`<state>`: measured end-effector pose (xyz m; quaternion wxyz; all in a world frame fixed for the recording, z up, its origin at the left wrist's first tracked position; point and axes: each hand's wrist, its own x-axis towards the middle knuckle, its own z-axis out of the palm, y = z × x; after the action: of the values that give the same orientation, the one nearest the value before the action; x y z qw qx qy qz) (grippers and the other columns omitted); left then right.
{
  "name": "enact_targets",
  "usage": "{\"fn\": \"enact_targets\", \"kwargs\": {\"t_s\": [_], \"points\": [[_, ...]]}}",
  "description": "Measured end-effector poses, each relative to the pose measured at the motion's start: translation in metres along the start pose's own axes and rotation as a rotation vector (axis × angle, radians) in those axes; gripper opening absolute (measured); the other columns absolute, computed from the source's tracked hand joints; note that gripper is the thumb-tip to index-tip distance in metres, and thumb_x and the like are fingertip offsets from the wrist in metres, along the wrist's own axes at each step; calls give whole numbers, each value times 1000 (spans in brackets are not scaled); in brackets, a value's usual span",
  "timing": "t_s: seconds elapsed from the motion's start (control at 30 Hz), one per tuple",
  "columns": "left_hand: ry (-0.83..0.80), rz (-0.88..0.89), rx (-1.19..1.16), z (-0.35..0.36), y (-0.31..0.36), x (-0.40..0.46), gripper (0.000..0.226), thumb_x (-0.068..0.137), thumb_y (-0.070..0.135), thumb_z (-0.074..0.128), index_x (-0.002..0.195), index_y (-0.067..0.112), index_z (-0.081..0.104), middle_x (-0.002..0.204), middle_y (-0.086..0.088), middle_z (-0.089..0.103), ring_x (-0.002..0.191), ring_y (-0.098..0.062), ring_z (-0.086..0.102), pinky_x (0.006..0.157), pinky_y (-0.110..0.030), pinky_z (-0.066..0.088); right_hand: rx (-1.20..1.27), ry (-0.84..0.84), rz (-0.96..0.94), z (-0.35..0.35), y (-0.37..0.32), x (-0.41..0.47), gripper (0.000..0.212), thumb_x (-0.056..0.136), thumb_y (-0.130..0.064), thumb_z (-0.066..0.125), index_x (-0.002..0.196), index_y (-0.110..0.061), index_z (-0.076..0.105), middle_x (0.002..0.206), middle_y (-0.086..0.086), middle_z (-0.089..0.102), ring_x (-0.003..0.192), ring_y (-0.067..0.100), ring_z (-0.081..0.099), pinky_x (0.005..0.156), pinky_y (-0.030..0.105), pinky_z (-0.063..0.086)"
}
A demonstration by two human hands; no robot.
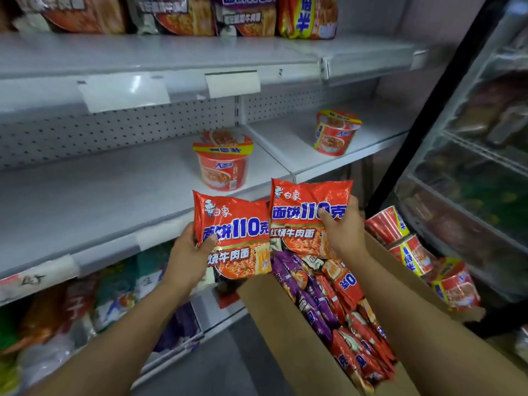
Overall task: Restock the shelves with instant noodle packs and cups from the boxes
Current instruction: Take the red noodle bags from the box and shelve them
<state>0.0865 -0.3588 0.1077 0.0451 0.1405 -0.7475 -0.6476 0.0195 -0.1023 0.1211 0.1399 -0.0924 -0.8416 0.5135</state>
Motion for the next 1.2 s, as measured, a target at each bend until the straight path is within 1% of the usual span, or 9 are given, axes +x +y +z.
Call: {"fn": "enact_targets", "kwargs": {"t_s": [0.2, 0.37, 0.5, 0.57, 0.73, 0.87, 1.0, 1.13, 1.2], "points": [[167, 73, -12, -45, 20, -59, 28, 97, 18, 52, 125, 19, 49, 107, 0, 62, 80, -4, 61, 60, -19, 47, 67, -111, -99, 6, -43, -31, 44, 92, -25, 61, 129, -15, 39, 112, 0, 60, 92, 11, 61, 63, 16, 45], [266, 106, -63, -84, 33, -98, 22, 97, 17, 51, 118, 25, 47, 104, 4, 62, 87, -9, 63, 65, -21, 48, 110, -205, -193, 24, -83, -53, 44, 92, -24, 61, 130, -15, 39, 112, -3, 58, 86, 7, 60, 58, 11, 42], [363, 128, -66, -117, 43, -121, 21, 98, 18, 51, 117, 27, 47, 101, 6, 64, 85, -9, 65, 63, -22, 49, 136, -271, -273, 43, -116, -69, 39, 93, -19, 60, 127, -13, 41, 101, -7, 57, 71, -7, 52, 48, 5, 40], [416, 134, -58, -134, 47, -130, 23, 98, 19, 51, 119, 26, 48, 102, 7, 65, 85, -10, 66, 63, -22, 49, 152, -298, -317, 52, -134, -77, 37, 93, -17, 61, 124, -12, 43, 101, -7, 56, 76, -1, 55, 57, 7, 40], [547, 130, -61, -181, 56, -147, 18, 97, 18, 52, 115, 20, 52, 104, -1, 67, 86, -16, 66, 66, -26, 49, 185, -362, -396, 81, -178, -94, 34, 90, -21, 63, 118, -16, 45, 108, -1, 61, 96, 16, 61, 79, 32, 51], [618, 165, -82, -218, 67, -159, 16, 97, 15, 51, 112, 22, 53, 96, 6, 66, 80, -9, 64, 62, -22, 46, 198, -411, -440, 106, -213, -110, 30, 92, -25, 61, 116, -20, 44, 107, -3, 61, 92, 15, 60, 75, 30, 50], [683, 212, -114, -265, 74, -169, 17, 96, 12, 53, 109, 22, 55, 94, 7, 67, 80, -9, 64, 71, -27, 52, 225, -432, -488, 132, -249, -129, 29, 91, -26, 62, 113, -18, 45, 104, 0, 62, 90, 19, 63, 77, 35, 52], [701, 249, -109, -318, 82, -177, 18, 96, 13, 52, 112, 20, 55, 97, 6, 67, 85, -10, 65, 70, -24, 49, 312, -475, -480, 161, -288, -154, 32, 93, -22, 60, 120, -14, 44, 100, -4, 58, 73, -1, 55, 57, 17, 42], [706, 265, -110, -345, 87, -180, 18, 96, 11, 52, 112, 18, 55, 97, 5, 67, 84, -9, 64, 68, -22, 48, 338, -477, -489, 178, -308, -165, 30, 93, -21, 60, 118, -15, 44, 97, -6, 56, 71, -5, 51, 56, 15, 40]]}}
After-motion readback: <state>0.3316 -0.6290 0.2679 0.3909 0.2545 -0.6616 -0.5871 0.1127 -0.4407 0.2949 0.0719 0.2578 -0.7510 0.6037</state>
